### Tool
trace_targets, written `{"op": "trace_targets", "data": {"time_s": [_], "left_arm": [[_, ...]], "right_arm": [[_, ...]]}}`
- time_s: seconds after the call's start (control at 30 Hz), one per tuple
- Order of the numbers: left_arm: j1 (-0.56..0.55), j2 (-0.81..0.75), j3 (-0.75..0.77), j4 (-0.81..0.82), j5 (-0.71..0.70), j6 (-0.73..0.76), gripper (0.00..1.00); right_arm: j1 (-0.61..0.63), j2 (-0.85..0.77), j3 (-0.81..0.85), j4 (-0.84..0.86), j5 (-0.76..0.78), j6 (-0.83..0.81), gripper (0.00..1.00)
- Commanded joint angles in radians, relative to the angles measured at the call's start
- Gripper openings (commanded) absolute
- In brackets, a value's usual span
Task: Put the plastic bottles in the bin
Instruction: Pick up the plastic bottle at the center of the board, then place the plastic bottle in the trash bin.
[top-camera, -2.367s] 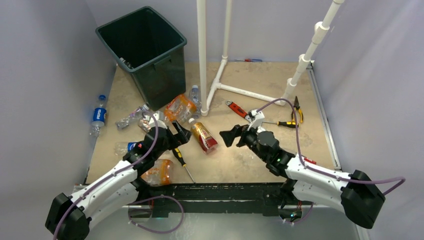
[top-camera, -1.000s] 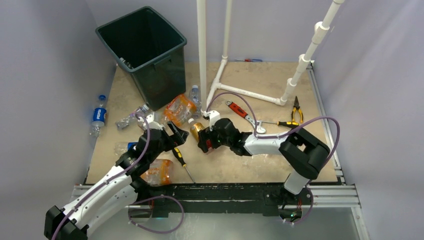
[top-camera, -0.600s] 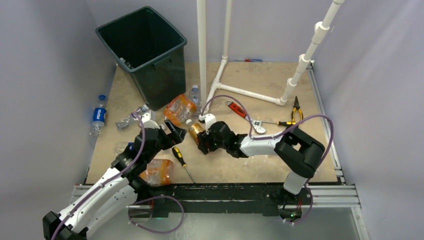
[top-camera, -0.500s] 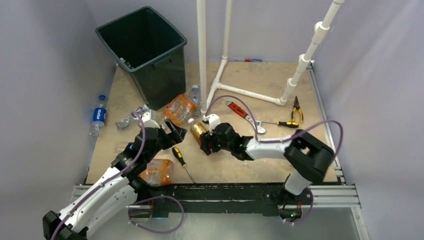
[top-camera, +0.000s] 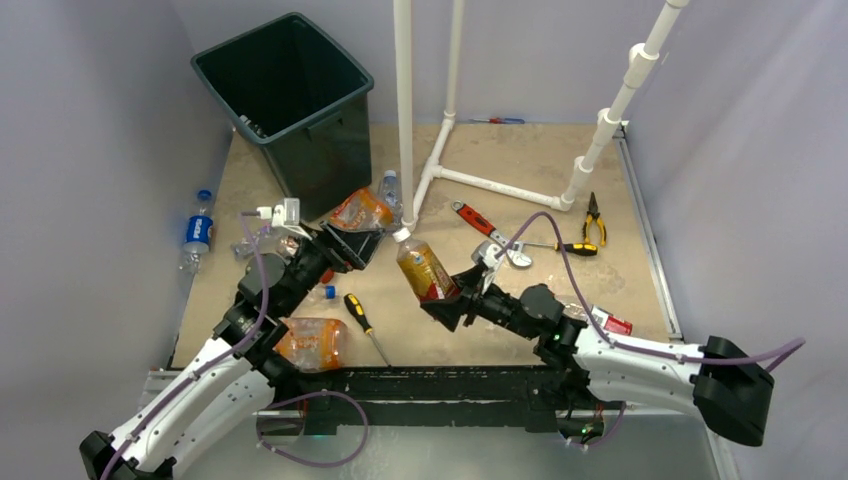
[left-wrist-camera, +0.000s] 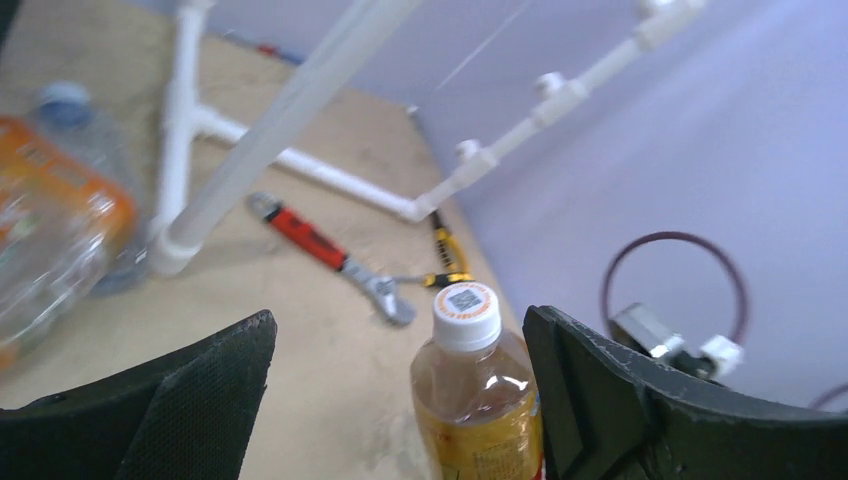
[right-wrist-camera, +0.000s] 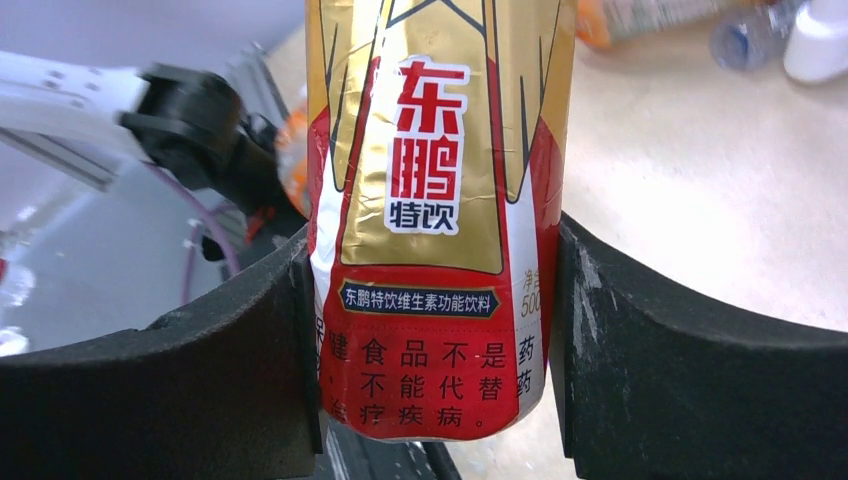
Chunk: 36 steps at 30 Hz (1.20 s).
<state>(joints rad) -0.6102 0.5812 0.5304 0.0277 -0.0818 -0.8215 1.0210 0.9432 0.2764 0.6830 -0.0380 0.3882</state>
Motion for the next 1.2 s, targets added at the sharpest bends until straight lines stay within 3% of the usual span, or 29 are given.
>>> {"op": "trace_targets", "data": {"time_s": [0.0, 0.3, 0.53, 0.77, 1.0, 1.17], "left_arm": [[-0.002, 0.036, 0.038, 0.332, 0.214, 0.035, 0.95], [-0.001, 0.215, 0.136, 0.407, 0.438, 0.022, 0.83], [-0.001, 0.234, 0.162, 0.392, 0.477, 0.062, 0.74], [-0.001, 0.257, 0.180, 0.400, 0.527, 0.073, 0.57], [-0.001, 0.274, 0.174, 0.390, 0.567, 0.065, 0.60], [-0.002, 0.274, 0.154, 0.402, 0.573, 0.058, 0.33]], "right_arm": [[0.004, -0.079, -0.049, 0.220, -0.053, 0.060, 0.47], [0.005, -0.049, -0.059, 0.347, -0.097, 0.102, 0.44], [0.005, -0.024, -0.060, 0.391, -0.092, 0.127, 0.43], [0.005, 0.017, -0.038, 0.403, -0.099, 0.126, 0.44], [0.005, 0.029, -0.029, 0.408, -0.079, 0.123, 0.44], [0.005, 0.037, -0.033, 0.436, -0.065, 0.132, 0.44]]}}
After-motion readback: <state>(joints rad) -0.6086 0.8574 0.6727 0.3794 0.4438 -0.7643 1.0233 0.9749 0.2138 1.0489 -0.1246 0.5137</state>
